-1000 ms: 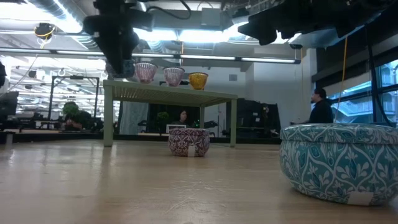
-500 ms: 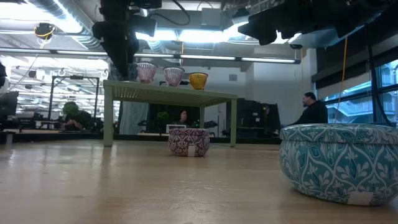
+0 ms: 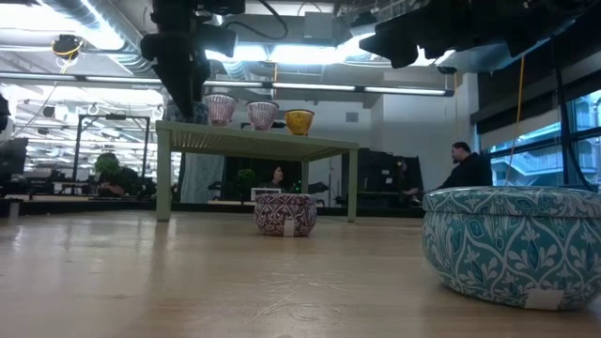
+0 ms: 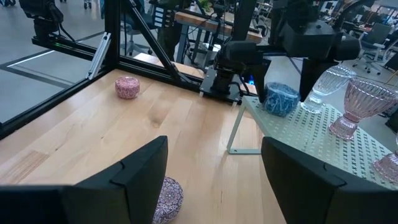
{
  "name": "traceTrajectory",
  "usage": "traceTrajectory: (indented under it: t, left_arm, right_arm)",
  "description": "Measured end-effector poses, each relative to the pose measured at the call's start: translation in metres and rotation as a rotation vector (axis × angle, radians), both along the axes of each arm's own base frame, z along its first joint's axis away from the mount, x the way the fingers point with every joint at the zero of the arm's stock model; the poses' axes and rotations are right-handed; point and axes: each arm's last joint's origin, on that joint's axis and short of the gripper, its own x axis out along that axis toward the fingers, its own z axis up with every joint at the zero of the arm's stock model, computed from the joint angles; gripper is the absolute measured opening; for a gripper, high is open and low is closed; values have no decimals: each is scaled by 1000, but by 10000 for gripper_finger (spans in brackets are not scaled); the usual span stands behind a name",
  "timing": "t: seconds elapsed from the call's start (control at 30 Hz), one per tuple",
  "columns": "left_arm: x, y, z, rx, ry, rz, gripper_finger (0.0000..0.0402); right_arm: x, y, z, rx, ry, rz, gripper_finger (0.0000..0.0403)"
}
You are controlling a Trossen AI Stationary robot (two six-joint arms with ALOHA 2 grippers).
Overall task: Pick & Place candle stick holders
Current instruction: Put the blue scented candle on the shelf
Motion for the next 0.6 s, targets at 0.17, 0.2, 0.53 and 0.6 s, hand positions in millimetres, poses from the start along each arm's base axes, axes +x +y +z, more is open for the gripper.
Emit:
traceTrajectory:
  t: [0.17,0.2,0.53,0.6]
  left_arm:
    - [0,0,0,5,3,-5,337]
    - [0,0,0,7,4,-8,337]
    - [1,-3,0,20,7,-33,338]
    - [2,-6,1,23,6,-42,338]
  right_arm:
    - [0,0,0,0,0,1,264]
    - [0,0,0,0,0,1,264]
    - [0,0,0,0,0,1,264]
    - [0,0,0,-1,0,2,264]
